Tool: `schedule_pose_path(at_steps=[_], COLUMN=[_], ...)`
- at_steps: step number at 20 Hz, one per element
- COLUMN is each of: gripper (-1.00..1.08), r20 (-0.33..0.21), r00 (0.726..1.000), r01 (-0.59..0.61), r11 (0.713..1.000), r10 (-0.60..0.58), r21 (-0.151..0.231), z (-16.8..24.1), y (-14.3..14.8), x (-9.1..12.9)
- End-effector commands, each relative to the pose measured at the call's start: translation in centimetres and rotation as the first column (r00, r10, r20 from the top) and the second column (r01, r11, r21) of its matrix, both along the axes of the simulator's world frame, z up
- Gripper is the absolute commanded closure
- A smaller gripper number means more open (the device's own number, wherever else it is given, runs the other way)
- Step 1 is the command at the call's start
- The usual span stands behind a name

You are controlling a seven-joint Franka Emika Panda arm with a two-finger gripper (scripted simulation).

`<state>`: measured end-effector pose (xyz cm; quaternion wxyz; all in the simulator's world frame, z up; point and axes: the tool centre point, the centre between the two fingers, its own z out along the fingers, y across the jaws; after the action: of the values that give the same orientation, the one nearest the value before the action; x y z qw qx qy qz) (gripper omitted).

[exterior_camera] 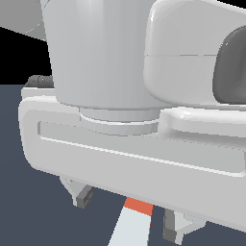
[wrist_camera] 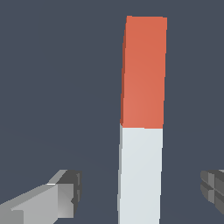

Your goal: Insert the peg into the horizontal hole in a box.

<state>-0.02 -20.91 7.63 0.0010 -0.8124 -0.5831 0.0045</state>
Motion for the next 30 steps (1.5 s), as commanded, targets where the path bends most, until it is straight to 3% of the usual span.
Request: schedule_pose_path(at_steps=[1, 9, 24, 25, 30], gripper=[-0.92, -0.92, -0.92, 1.08, 1.08], r20=[0.006, 0.007, 0.008, 0.008, 0.008], r00=[1.000, 0.999, 0.999, 0.999, 0.999], r01=[0.022, 0.032, 0.034, 0.034, 0.034], r11=[1.000, 0.999, 0.999, 0.999, 0.999], r10=[-0.022, -0.032, -0.034, -0.034, -0.034], r21=[0.002, 0.002, 0.003, 0.003, 0.003], z=[-0.5, -1.0, -5.8, -5.8, -5.8], y=[-1.3, -1.9, -2.0, -2.0, -2.0], x=[0.1, 0.0, 0.1, 0.1, 0.1])
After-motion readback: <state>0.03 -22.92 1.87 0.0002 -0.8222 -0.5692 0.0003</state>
